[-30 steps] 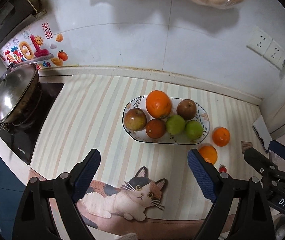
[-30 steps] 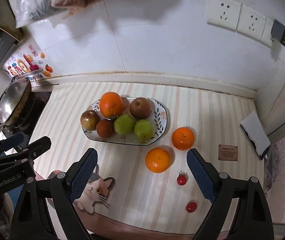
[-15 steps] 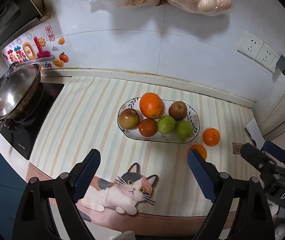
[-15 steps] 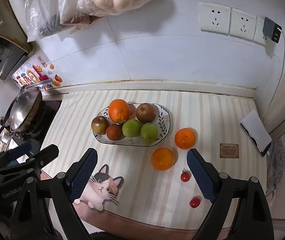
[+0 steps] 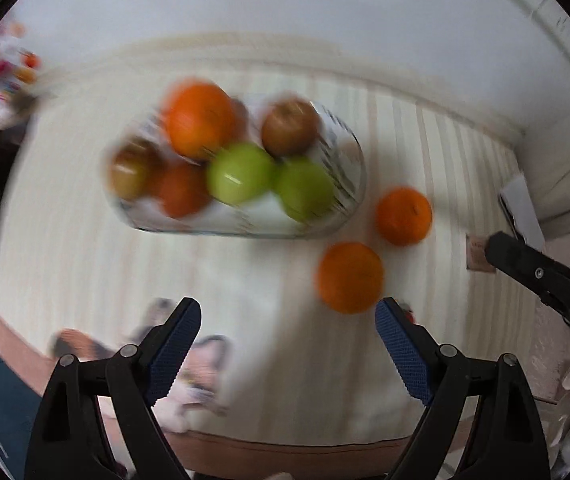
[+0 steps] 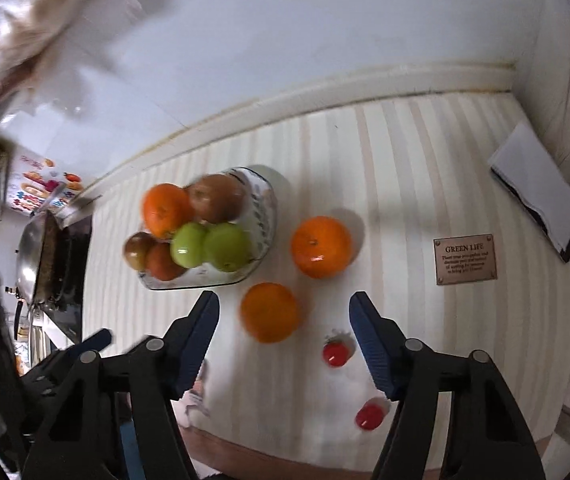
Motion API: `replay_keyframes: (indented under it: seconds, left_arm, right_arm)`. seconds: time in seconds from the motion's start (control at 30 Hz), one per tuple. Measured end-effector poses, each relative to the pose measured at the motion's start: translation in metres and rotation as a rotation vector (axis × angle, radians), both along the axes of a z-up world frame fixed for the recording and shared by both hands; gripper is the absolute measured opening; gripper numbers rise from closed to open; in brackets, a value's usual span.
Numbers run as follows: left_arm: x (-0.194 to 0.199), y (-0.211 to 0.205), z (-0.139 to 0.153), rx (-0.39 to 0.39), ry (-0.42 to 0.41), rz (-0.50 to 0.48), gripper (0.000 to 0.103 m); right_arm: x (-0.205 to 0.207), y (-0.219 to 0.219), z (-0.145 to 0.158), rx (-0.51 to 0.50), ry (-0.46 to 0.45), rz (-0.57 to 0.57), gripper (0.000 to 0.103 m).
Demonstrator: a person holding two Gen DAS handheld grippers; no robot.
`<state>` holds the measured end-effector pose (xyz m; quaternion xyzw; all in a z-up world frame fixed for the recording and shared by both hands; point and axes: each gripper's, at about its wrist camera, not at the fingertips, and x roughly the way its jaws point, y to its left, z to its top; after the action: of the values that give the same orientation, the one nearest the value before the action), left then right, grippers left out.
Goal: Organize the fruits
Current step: 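Grasp a tangerine with the left tool while the right tool grasps another tangerine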
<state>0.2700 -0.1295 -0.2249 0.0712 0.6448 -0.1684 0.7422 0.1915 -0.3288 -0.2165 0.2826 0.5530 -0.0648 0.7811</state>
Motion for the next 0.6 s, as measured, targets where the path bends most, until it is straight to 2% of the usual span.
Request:
replay_keyframes:
  seconds: [0.13,0.23,0.33,0.37,0.4,0.47,0.6]
  left_arm:
    - [0.010,-0.031,-0.047,-0.016,0.137,-0.015,0.089]
    - [0.013,-0.045,-0.068,-0.021,0.194,-0.014,0.089]
    - [0.015,-0.053,-0.079,-0.014,0.192,-0.007,0.089]
    - [0.015,-0.055,-0.082,-0.014,0.185,-0.006,0.080]
    - [0.014,-0.056,-0.083,-0.011,0.178,-0.007,0.065]
    - [0.012,-0.057,-0.085,-0.024,0.173,-0.003,0.064]
    - [0.005,-0.053,-0.082,0.023,0.118,-0.022,0.064]
  right_arm:
    - [0.014,-0.014,-0.029,0.008,0.047,0.003,0.070]
    - [0.022,-0.021,-0.042,0.010,0.070,0.002,0.070]
    - [0.026,-0.028,-0.052,0.009,0.082,-0.008,0.070]
    - [0.027,-0.030,-0.056,0.010,0.086,-0.012,0.070]
    - [0.030,-0.031,-0.057,0.011,0.091,-0.013,0.070]
    - [0.034,-0.032,-0.062,0.014,0.099,-0.014,0.070]
    - [0.047,-0.034,-0.071,0.009,0.118,0.001,0.070]
